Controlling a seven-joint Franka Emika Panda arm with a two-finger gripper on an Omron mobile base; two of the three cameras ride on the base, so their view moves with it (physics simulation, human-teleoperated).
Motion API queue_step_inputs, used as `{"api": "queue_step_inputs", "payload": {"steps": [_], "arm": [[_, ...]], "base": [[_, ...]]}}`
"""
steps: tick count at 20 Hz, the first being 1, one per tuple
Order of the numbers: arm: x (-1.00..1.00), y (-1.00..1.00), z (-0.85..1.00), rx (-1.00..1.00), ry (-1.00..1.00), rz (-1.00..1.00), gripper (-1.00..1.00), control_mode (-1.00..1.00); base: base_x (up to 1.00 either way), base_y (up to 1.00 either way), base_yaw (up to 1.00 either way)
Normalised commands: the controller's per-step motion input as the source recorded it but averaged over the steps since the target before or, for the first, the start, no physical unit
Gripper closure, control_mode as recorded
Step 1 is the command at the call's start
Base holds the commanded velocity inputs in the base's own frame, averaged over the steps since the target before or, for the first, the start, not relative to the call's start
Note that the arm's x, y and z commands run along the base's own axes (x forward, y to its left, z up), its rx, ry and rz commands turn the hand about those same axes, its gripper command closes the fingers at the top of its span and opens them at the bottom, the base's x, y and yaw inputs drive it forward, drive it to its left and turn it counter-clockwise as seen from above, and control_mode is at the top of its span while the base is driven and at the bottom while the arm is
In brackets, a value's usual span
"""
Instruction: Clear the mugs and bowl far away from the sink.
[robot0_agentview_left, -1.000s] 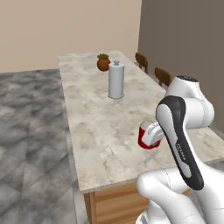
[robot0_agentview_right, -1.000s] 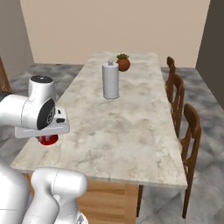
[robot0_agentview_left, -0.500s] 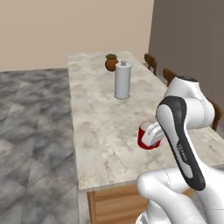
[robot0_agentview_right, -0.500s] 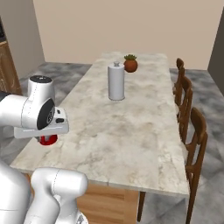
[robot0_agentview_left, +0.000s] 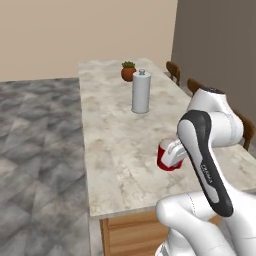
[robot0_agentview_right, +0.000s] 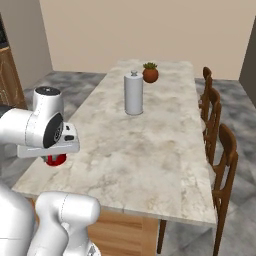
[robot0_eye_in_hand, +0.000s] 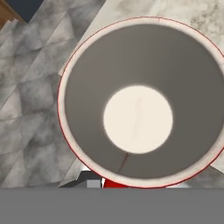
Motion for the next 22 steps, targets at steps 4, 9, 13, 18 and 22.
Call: {"api": "queue_step_inputs", "payload": {"steps": [4, 9, 13, 18, 22], "arm": [[1.00, -0.01, -0.40, -0.02, 0.06, 0.00, 1.00, -1.00], [1.00, 0.00, -0.43, -0.06, 0.02, 0.00, 1.00, -1.00], [1.00, 0.03, -0.43, -0.08, 0.00, 0.00, 1.00, -1.00], [0.90, 0.00, -0.37, -0.05, 0.00, 0.00, 1.00, -1.00], [0.76, 0.00, -0.30, 0.00, 0.01, 0.00, 1.00, -1.00]], "base": [[0.00, 0.00, 0.00], [0.00, 0.00, 0.00], [0.00, 0.00, 0.00], [0.00, 0.00, 0.00], [0.00, 0.00, 0.00]]}}
